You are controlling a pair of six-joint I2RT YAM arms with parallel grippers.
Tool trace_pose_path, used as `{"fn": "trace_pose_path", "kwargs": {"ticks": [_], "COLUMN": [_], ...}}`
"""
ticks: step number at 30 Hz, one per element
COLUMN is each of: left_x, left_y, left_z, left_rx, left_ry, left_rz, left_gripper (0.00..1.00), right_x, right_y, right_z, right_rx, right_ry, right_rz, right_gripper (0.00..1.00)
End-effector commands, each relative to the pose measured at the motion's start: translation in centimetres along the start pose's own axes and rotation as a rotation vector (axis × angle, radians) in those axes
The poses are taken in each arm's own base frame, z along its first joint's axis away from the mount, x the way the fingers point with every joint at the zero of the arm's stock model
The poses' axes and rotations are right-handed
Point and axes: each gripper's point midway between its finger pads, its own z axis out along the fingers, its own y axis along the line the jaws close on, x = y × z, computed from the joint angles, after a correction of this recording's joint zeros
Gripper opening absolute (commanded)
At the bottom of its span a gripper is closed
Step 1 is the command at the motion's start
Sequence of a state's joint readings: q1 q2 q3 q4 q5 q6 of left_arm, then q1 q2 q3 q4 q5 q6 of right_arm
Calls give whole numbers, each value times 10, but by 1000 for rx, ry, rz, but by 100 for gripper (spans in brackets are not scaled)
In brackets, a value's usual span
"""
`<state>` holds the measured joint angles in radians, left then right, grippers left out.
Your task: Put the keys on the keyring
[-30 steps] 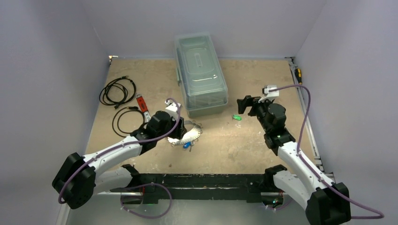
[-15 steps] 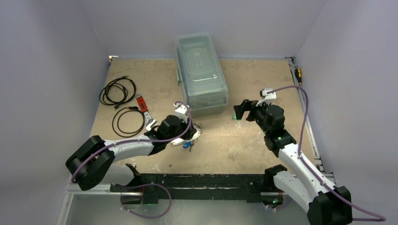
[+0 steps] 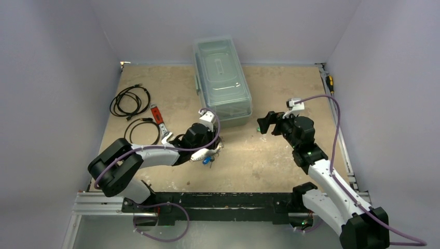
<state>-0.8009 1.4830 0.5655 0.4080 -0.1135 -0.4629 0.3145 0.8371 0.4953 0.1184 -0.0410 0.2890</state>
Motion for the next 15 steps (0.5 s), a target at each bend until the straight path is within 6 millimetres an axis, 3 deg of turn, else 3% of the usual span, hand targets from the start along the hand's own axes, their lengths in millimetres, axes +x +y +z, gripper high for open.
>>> {"fn": "trace_pose_path", "kwargs": {"ticks": [1, 15], "left_x": [-26, -12], "left_y": [-9, -2], "left_z": [12, 28], "left_rx": [4, -31], "left_ry": [-78, -55], "left_rz": [21, 40], "left_gripper": [31, 26], "right_x": [-22, -22], "right_y": [14, 17], "right_z": [-3, -1], "right_rx": [-46, -64], "right_ry": [-43, -28], "right_rz": [2, -6], "right_gripper": [99, 99]}}
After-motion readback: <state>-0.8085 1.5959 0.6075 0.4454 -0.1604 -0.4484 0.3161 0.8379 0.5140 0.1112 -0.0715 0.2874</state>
